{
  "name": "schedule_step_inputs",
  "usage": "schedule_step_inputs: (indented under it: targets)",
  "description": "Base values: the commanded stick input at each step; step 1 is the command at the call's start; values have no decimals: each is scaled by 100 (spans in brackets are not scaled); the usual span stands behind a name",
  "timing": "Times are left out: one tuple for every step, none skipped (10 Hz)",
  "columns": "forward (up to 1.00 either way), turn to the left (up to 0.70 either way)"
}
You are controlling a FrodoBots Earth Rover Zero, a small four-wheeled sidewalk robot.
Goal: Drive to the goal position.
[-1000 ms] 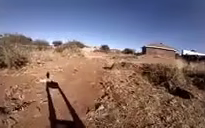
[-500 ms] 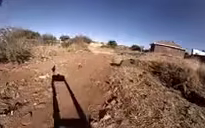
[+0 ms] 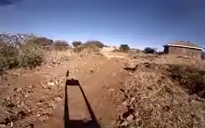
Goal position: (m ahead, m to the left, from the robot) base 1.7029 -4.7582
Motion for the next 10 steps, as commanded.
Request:
schedule_step_inputs:
  targets:
    - [50,0]
    - [50,0]
    - [50,0]
    - [50,0]
    - [50,0]
    - [50,0]
    - [50,0]
    - [50,0]
    - [50,0]
    - [50,0]
